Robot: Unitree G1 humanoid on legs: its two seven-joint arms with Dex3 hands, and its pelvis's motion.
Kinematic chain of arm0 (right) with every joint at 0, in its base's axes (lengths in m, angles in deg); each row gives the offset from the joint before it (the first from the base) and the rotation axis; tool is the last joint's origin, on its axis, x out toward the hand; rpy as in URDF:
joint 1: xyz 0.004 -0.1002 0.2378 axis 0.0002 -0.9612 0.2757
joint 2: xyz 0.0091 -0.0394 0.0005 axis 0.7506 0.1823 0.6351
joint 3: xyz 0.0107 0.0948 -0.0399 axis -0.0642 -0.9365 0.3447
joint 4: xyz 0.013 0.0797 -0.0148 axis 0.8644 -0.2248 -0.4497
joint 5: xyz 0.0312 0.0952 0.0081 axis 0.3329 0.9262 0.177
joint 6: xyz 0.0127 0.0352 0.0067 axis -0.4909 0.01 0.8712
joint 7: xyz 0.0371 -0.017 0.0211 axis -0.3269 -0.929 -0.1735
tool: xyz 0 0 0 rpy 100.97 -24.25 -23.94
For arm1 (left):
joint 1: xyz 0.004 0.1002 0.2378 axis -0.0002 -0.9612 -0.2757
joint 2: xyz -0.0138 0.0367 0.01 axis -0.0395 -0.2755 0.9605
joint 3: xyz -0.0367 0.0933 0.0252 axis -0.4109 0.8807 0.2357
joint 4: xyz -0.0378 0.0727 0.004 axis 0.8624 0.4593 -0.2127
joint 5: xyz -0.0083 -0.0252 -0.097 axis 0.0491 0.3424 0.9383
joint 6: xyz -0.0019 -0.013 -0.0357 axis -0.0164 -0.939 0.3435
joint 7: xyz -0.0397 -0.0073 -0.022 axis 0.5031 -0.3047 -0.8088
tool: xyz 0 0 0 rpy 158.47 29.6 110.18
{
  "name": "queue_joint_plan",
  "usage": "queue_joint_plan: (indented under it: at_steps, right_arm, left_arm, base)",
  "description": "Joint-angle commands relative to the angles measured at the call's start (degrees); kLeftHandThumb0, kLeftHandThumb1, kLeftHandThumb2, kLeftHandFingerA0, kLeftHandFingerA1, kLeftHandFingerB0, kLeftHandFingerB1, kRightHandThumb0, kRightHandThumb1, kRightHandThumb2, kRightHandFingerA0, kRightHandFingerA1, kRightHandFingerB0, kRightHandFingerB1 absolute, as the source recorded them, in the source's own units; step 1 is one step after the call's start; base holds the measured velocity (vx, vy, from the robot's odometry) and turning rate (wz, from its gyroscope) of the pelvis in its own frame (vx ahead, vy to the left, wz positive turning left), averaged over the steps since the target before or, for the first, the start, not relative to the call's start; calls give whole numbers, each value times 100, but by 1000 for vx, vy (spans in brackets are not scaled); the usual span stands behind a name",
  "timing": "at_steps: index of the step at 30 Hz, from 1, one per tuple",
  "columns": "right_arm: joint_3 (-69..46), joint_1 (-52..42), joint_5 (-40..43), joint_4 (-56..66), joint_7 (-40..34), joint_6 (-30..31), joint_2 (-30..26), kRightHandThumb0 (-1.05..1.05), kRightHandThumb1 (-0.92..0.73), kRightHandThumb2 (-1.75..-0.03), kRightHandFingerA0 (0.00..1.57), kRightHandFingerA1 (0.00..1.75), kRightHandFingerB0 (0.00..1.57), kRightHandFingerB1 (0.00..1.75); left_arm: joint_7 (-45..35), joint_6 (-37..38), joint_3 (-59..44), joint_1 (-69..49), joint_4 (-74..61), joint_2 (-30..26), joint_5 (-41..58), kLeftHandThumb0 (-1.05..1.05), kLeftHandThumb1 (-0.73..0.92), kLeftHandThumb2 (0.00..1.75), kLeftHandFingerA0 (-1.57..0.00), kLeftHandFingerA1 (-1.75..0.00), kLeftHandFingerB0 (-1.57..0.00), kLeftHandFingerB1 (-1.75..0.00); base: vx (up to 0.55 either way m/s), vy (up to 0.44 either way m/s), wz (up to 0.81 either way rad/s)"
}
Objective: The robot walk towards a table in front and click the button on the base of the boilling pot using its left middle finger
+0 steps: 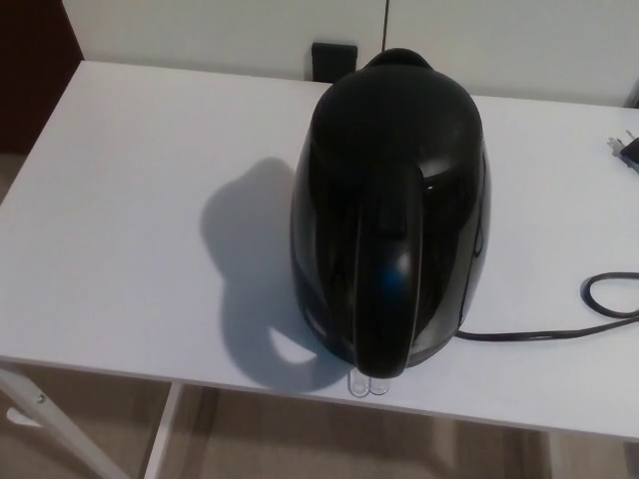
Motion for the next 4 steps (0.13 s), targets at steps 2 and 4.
queue_joint_plan:
  at_steps: [2, 4]
  right_arm:
    - [-53, 65, 32, 61, -10, -19, -79, -35, -50, -68, 47, 49, 36, 44]
    - [-47, 64, 23, 71, -13, -11, -83, -35, -50, -69, 47, 49, 36, 44]
  left_arm:
    - [-304, -183, -8, 106, 31, -76, 469, -69, 44, 76, -10, -42, -6, -34]
    - [-319, -173, 6, 102, 16, -88, 481, -36, 31, 91, -1, -49, 0, -48]
  base:
    - [0, 0, 0]
    - [0, 0, 0]
